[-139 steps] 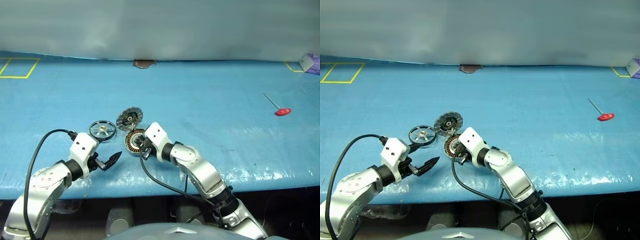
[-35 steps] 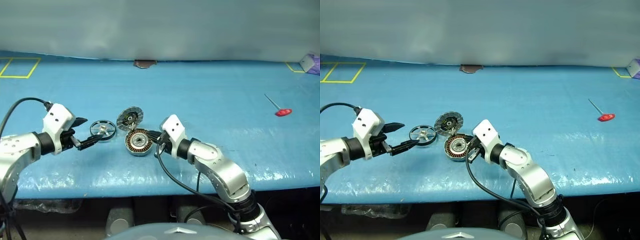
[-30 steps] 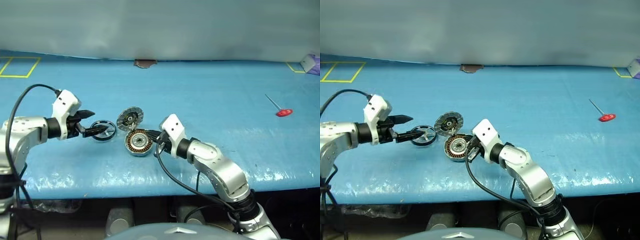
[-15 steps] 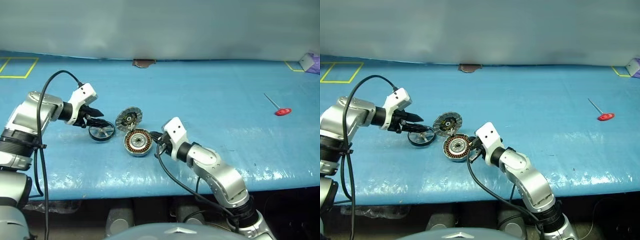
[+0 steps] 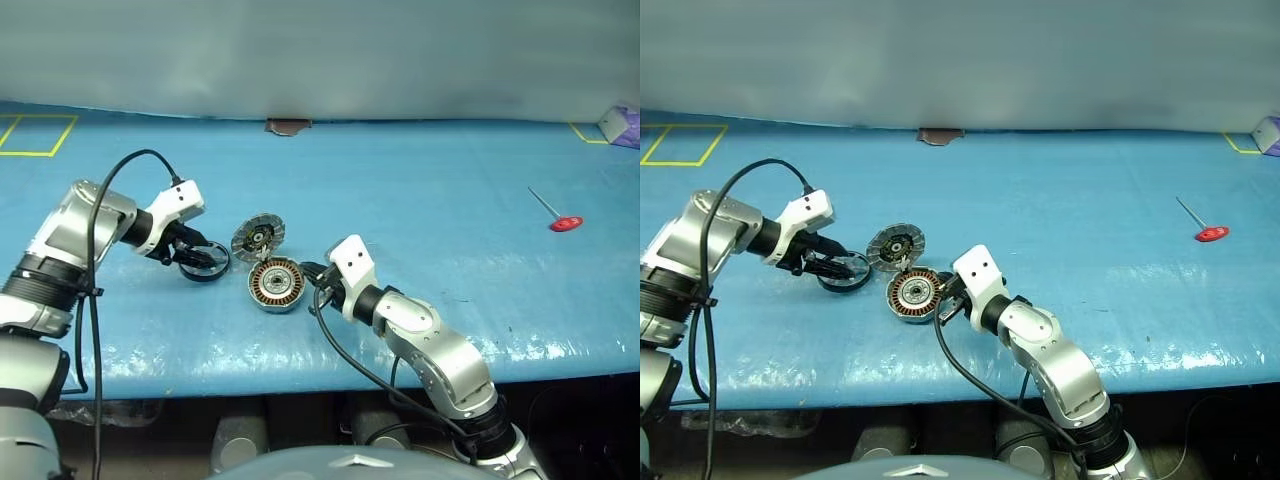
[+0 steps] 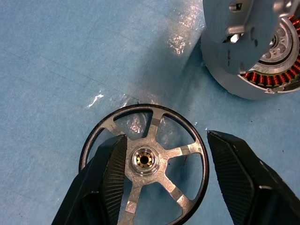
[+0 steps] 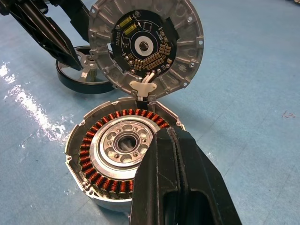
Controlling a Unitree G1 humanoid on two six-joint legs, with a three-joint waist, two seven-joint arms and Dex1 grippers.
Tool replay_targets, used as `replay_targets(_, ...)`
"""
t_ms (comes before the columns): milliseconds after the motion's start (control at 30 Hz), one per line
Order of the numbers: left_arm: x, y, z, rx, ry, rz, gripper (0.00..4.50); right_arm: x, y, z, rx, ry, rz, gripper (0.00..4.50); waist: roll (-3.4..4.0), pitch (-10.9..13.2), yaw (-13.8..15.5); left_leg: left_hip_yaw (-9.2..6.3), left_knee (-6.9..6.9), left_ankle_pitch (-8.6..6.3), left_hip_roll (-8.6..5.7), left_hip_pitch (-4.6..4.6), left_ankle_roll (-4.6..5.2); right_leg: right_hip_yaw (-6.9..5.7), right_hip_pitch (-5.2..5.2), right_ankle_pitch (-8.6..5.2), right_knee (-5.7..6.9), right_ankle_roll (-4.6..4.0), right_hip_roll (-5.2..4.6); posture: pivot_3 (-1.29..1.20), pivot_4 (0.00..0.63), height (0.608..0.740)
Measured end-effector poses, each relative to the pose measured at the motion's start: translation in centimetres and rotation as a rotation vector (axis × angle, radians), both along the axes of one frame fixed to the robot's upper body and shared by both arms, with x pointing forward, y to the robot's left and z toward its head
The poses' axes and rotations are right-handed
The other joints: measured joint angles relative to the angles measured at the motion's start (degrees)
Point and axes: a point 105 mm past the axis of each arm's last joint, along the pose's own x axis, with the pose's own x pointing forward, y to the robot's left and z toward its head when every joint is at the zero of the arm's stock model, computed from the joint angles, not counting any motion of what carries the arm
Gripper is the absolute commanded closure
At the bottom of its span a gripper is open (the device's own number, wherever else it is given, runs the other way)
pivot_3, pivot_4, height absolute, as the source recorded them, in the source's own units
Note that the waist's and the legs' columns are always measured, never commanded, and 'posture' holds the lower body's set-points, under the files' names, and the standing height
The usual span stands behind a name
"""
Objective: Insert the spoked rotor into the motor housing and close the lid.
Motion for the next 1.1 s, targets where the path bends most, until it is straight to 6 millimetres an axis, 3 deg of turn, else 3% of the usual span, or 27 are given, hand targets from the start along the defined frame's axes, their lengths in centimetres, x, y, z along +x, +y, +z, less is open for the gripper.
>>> replay_targets(200,0.1,0.9,-0.8,0.044,0.022,0.034,1.54,0.0,-0.1,-0.1,-0.004,0.001,-0.007,4.5,0.0,0.0,-0.01,-0.01,0.03,0.0,0.0,0.01,0.0,0.02,0.0,0.0,0.05,0.0,0.02,0.0,0.15,0.74)
replay_targets(1000,0.2,0.6,-1.7,0.08,0.04,0.008,1.54,0.1,-0.2,-0.5,-0.015,0.004,-0.016,4.5,-0.01,-0.01,0.01,-0.01,0.44,0.0,0.0,0.01,0.0,0.15,0.0,0.0,0.43,0.0,0.04,0.0,0.15,0.74)
replay_targets(1100,0.1,0.8,-1.8,0.091,0.044,0.005,2.12,0.1,-0.2,-0.5,-0.015,0.004,-0.017,4.5,-0.01,-0.01,-0.02,-0.01,0.52,0.0,0.0,0.05,0.0,0.19,-0.02,-0.03,0.59,-0.03,0.04,0.0,0.15,0.74)
